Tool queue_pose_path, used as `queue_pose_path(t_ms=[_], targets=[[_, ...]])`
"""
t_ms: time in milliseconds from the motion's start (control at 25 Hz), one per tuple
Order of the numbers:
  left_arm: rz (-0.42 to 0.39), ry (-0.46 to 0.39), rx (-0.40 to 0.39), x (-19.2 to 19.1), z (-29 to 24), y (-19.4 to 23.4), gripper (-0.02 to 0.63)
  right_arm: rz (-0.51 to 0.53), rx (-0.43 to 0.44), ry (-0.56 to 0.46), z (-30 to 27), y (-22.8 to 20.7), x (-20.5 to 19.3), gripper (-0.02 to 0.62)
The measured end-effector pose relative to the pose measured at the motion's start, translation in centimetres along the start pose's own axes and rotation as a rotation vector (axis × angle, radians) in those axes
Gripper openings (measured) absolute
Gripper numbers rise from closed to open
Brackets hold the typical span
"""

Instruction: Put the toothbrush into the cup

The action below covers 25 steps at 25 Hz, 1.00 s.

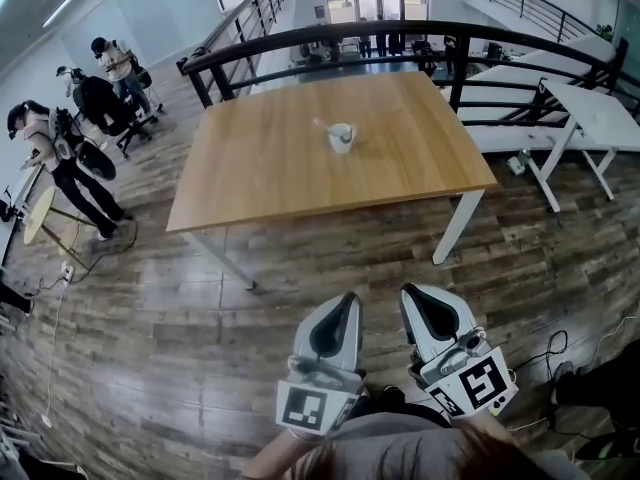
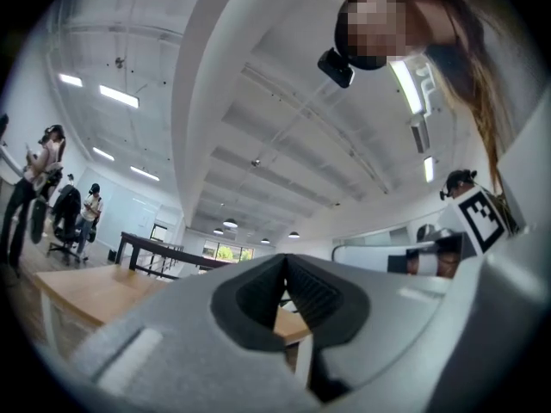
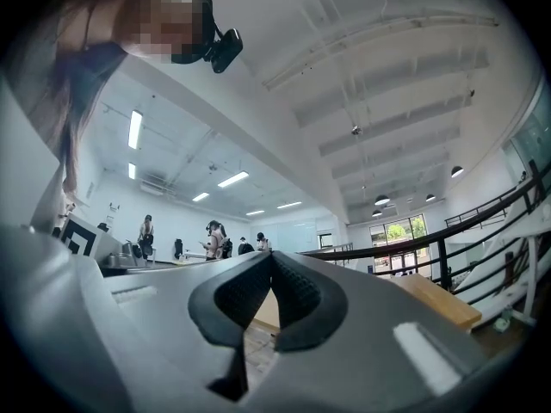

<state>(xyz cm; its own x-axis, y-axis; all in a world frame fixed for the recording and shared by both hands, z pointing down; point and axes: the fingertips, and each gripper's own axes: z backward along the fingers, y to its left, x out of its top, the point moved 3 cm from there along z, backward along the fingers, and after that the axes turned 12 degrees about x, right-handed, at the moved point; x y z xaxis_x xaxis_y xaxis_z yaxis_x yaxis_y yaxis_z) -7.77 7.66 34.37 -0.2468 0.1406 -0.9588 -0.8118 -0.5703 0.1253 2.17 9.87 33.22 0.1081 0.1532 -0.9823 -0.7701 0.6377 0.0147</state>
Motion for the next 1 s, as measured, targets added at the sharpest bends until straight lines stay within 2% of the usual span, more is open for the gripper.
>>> queue_pose_path(t_ms=[120, 480, 1000], targets=[[0.01, 0.031, 0.006, -0.3, 0.0, -1.0, -0.005, -0.023, 0.023, 0.001, 0.5, 0.1, -0.2, 0.003], [0.014, -0.003, 0.024, 0.0, -0.2, -1.9, -0.005, -0.012, 0.078, 0.0, 0.5, 0.5, 0.1, 0.003], [0.004, -0.027, 0.006, 0.2, -1.1, -2.5, -0.005, 0.018, 0.079, 0.006, 0.7, 0.0, 0.5, 0.003]])
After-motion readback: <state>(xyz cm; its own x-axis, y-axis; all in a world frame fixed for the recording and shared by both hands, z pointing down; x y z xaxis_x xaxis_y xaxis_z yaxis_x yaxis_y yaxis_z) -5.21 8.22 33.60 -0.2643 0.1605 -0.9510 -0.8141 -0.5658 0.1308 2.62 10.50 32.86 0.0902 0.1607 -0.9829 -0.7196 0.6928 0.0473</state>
